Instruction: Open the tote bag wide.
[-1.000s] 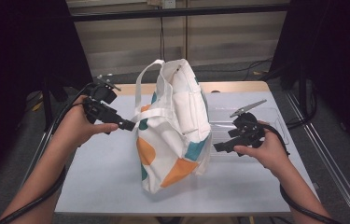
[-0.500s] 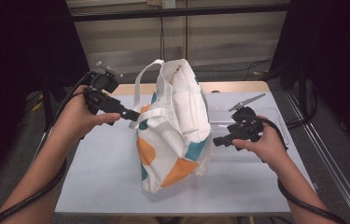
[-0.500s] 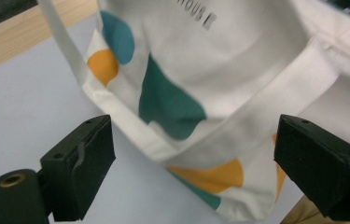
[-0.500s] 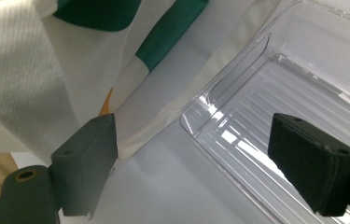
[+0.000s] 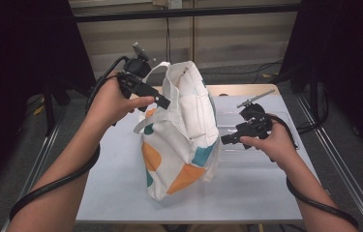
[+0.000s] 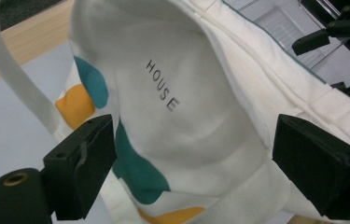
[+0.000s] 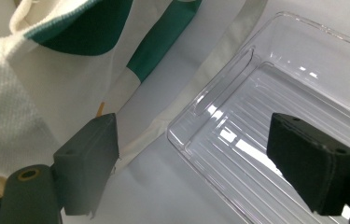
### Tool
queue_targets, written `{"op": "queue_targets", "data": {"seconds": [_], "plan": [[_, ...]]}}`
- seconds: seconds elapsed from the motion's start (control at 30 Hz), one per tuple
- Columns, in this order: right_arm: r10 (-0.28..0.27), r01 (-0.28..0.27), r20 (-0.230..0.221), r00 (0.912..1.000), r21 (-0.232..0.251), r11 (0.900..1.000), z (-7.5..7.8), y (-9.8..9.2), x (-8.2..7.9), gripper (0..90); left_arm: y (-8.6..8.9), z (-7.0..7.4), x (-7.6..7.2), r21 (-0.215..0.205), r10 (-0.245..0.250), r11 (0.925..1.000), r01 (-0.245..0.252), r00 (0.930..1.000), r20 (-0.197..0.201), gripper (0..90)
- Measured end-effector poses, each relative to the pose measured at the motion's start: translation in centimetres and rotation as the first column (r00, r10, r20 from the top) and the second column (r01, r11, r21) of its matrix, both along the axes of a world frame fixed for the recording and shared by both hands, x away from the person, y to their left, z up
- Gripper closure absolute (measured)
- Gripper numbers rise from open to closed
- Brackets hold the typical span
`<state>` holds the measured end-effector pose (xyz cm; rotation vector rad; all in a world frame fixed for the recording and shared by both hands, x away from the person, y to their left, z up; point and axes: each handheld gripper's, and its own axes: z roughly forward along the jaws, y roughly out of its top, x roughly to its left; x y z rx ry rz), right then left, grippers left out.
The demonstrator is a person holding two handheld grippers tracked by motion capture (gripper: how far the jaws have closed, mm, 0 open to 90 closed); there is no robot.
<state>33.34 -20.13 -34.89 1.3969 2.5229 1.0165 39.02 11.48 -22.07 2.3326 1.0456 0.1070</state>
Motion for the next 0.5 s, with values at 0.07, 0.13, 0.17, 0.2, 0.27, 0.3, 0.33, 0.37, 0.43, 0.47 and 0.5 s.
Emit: {"op": "queue_targets", "data": {"seconds": [0.07,0.13,0.17,0.2,0.27,0.3,0.33,0.37,0.43,0.47,0.5], "plan": [[-0.003,0.002,-0.011,0.9999,-0.010,1.000,0.2,0.2,0.2,16.7,-1.0,-0.1,0.2,0.009,-0.007,0.9999,0.007,0.9999,-0.013,13.3],[0.000,0.000,-0.011,0.9999,-0.019,1.000,0.4,0.3,0.4,16.6,-1.3,-0.2,0.2,0.014,-0.014,0.9998,0.015,0.9997,-0.020,14.1],[0.000,0.000,-0.011,0.9999,-0.019,1.000,0.4,0.3,0.4,16.6,-1.6,-0.2,0.3,0.020,-0.019,0.9996,0.020,0.9995,-0.026,14.1],[-0.002,0.002,-0.017,0.9999,-0.022,1.000,0.5,0.3,0.4,16.6,-1.9,-0.3,0.3,0.023,-0.021,0.9995,0.022,0.9995,-0.025,14.4],[-0.016,0.015,-0.017,0.9997,-0.028,0.999,0.9,0.3,0.7,16.6,-2.3,-0.4,0.3,0.014,-0.012,0.9998,0.012,0.9997,-0.019,16.3],[-0.016,0.015,-0.017,0.9997,-0.028,0.999,0.9,0.3,0.7,16.6,-2.4,-0.5,0.3,0.012,-0.010,0.9999,0.011,0.9997,-0.024,16.3],[-0.022,0.022,-0.017,0.9996,-0.027,0.999,1.1,0.2,0.9,16.6,-2.5,-0.6,0.3,0.002,0.013,0.9999,-0.013,0.9995,-0.028,17.7],[-0.024,0.024,-0.014,0.9996,-0.024,0.999,1.3,0.2,0.9,16.7,-2.5,-0.7,0.3,0.010,0.013,0.9999,-0.013,0.9996,-0.024,20.1],[-0.022,0.021,-0.010,0.9997,-0.026,0.999,1.6,0.3,0.9,17.9,-2.4,-0.9,0.4,-0.005,0.016,0.9999,-0.016,0.9993,-0.035,23.9],[-0.024,0.024,-0.007,0.9997,-0.026,0.999,1.8,0.3,0.9,18.6,-2.4,-0.9,0.3,-0.001,0.020,0.9998,-0.020,0.9994,-0.027,27.1],[-0.022,0.022,0.001,0.9997,-0.025,0.999,2.0,0.3,1.0,19.3,-2.4,-0.9,0.3,0.000,0.028,0.9996,-0.028,0.9993,-0.026,30.7]]}}
